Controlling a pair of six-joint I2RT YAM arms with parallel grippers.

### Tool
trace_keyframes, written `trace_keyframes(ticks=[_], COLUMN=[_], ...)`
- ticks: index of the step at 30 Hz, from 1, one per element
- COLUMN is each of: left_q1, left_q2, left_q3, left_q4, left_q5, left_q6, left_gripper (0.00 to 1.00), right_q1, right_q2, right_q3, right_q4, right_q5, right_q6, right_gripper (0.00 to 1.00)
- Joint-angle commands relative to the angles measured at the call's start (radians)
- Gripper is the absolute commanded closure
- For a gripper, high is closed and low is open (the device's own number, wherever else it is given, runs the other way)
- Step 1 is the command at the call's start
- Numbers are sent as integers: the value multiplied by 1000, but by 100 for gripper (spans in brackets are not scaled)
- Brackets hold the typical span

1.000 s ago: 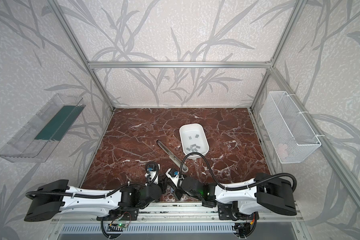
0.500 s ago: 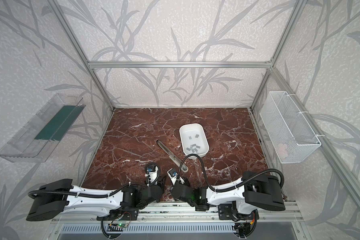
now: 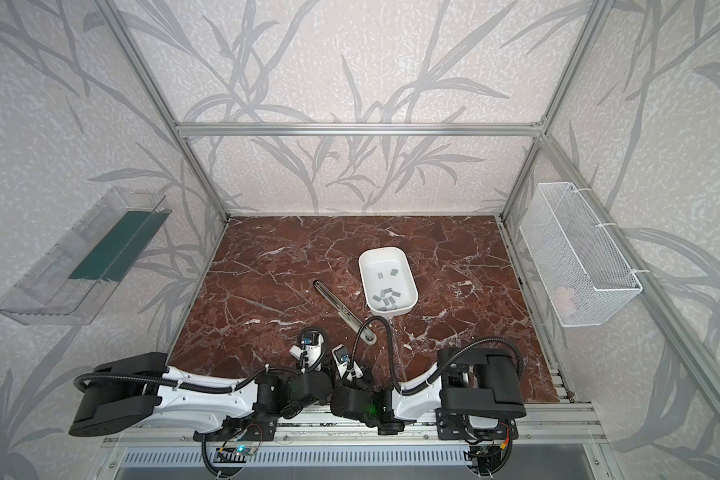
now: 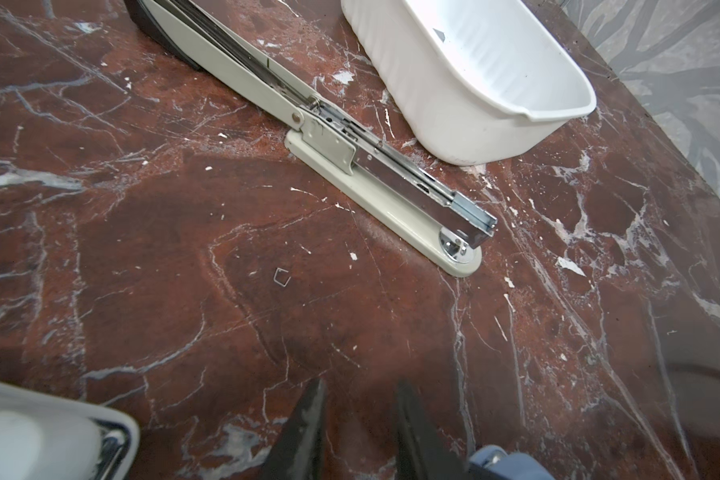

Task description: Load the staples into the stapler

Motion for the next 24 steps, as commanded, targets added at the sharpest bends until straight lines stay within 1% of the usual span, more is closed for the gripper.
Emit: trace_keyframes(ticks=[1,5,7,9,10,13,15,16,20,21,22,24], left_q1=[2,2,1,2,2,1,4,7,40,53,73,130], left_q2=[-10,-26,-34,-41,-46,-69,-101,-118,-236,-268,-309,-378], left_q3=[-9,-12,-12,-9,-9,-13,-14,-9,10,7,1,0], left_q4=[22,3,-5,-13,-16,-37,-62,-85,-216,-232,-261,-313], left_q5=[-17,-9,-5,-5,-5,-30,-46,-48,-57,-51,-39,12], left_q6=[-16,-21,-16,-7,-4,-2,2,7,30,39,42,54], left_gripper=[70,70,70,70,70,70,69,69,69,68,68,67], right_q1=[26,66,74,77,77,76,67,60,19,4,-23,-67], right_q2=[107,171,200,229,231,196,131,91,-118,-159,-203,-282], right_q3=[-53,-89,-110,-130,-135,-114,-103,-95,-44,-40,-30,2], right_q4=[-15,101,176,299,328,330,320,293,38,5,-41,-187], right_q5=[27,93,111,116,111,97,71,59,38,18,-20,-61], right_q6=[65,91,80,40,24,-43,-114,-131,-148,-159,-163,-148], right_gripper=[100,100,100,99,99,96,92,90,86,84,84,84])
